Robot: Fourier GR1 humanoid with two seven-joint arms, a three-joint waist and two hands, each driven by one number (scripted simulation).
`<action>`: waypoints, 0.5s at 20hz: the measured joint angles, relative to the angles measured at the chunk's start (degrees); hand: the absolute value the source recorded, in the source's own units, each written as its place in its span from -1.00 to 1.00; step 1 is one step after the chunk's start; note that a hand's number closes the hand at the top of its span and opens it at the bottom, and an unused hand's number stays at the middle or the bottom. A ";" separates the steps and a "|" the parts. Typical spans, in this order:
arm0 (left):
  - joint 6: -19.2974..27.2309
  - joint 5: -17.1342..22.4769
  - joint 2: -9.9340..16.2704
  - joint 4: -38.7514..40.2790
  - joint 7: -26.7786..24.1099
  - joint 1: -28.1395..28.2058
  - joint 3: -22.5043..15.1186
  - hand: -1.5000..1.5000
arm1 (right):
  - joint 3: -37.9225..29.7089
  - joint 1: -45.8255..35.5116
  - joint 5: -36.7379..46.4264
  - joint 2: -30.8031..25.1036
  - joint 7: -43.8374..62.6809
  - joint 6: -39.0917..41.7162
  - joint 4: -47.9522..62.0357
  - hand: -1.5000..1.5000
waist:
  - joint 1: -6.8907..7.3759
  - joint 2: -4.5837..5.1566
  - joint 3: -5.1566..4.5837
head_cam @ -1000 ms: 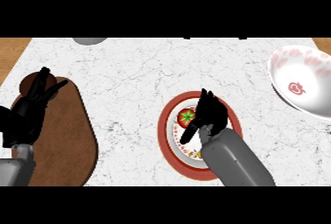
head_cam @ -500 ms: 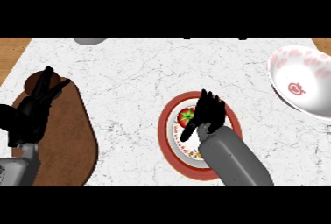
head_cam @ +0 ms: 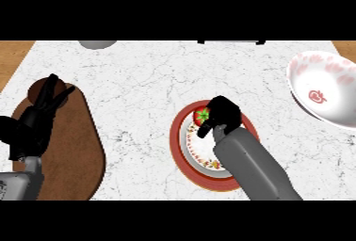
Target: Pick the tomato from the plate and place it in the bowl
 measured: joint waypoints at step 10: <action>-1.24 -0.65 -0.35 0.89 0.40 -0.75 1.48 0.00 | -0.17 -2.78 6.31 0.72 -0.29 -4.63 5.17 1.00 | -0.39 0.17 0.21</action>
